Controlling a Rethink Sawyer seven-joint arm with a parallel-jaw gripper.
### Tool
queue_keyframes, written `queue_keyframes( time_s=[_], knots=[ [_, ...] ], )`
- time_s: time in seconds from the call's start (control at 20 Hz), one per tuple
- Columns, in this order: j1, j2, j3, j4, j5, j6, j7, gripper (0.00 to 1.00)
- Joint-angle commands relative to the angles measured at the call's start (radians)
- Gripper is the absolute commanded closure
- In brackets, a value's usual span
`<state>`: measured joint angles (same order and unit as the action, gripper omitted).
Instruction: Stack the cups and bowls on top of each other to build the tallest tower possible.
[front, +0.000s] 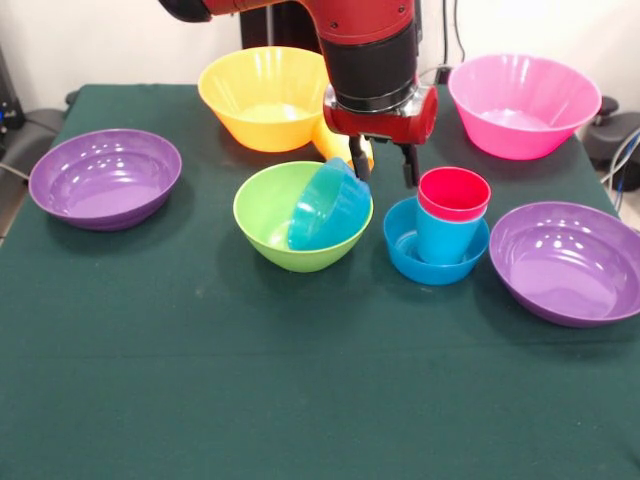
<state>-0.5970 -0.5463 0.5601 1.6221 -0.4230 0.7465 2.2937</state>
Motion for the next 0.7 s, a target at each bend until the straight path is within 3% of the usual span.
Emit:
queue_keyframes(
  time_s=[0.05,0.7],
  knots=[
    [-0.008,0.005,0.037,0.047,-0.069,-0.026,-0.188,0.00],
    [-0.019,0.009,0.044,0.035,-0.081,-0.004,-0.202,0.00]
  ],
)
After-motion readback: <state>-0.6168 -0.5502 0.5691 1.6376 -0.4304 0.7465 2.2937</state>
